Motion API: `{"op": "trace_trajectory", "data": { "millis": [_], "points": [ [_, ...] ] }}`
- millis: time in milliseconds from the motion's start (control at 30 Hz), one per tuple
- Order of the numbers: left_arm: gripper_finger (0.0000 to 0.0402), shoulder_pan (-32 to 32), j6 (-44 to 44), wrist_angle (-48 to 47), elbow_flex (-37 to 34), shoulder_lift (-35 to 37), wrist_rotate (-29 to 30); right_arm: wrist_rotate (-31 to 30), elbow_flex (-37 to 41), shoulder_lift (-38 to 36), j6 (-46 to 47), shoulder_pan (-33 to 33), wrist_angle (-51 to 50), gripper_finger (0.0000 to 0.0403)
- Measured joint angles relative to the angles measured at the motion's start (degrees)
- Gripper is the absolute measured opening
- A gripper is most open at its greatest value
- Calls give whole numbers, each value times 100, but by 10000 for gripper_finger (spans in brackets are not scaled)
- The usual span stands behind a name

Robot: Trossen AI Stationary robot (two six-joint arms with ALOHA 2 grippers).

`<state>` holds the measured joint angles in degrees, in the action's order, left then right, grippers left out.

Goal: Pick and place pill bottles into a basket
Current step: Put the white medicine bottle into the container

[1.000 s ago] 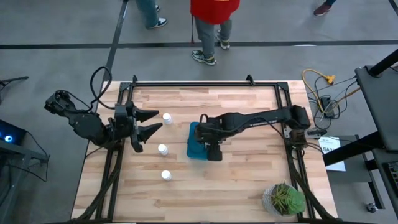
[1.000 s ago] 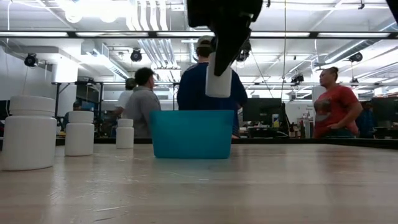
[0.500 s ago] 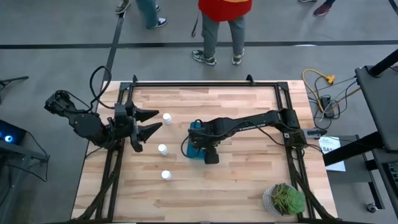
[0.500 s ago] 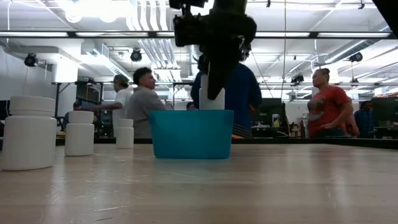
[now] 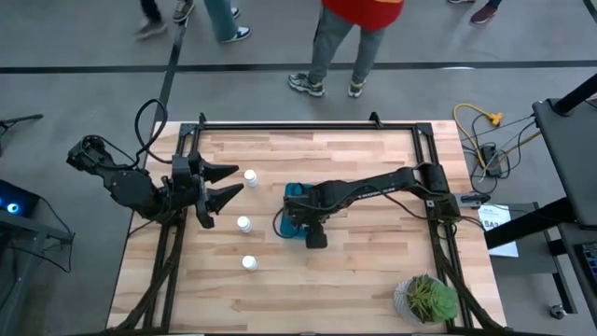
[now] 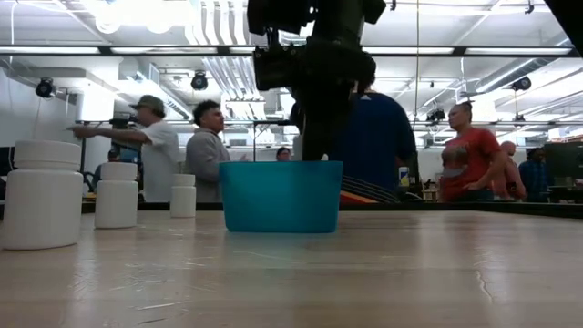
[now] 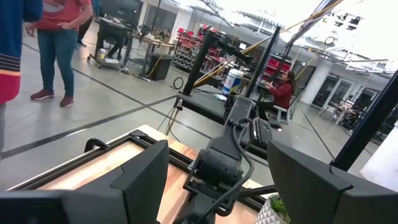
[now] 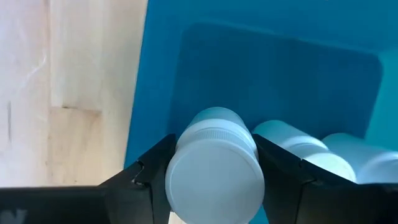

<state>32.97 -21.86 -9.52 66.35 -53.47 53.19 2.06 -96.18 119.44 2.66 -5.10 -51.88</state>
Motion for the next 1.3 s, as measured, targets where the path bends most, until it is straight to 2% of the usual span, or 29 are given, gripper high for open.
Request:
{"op": "trace_trajectory", "data": {
  "millis": [533,700,833,1300],
  "points": [
    [256,0,-14,-4,-7,0,-3,97,481,-2,32,13,324,168],
    [256,0,-16,-2,-9,-11,-2,73,481,-2,-5,13,328,216],
    [256,0,-21,-1,-9,-23,-5,73,481,-2,-7,15,328,235],
    [256,0,-25,-2,-11,-52,-7,82,449,-359,-26,13,310,230]
  ]
}}
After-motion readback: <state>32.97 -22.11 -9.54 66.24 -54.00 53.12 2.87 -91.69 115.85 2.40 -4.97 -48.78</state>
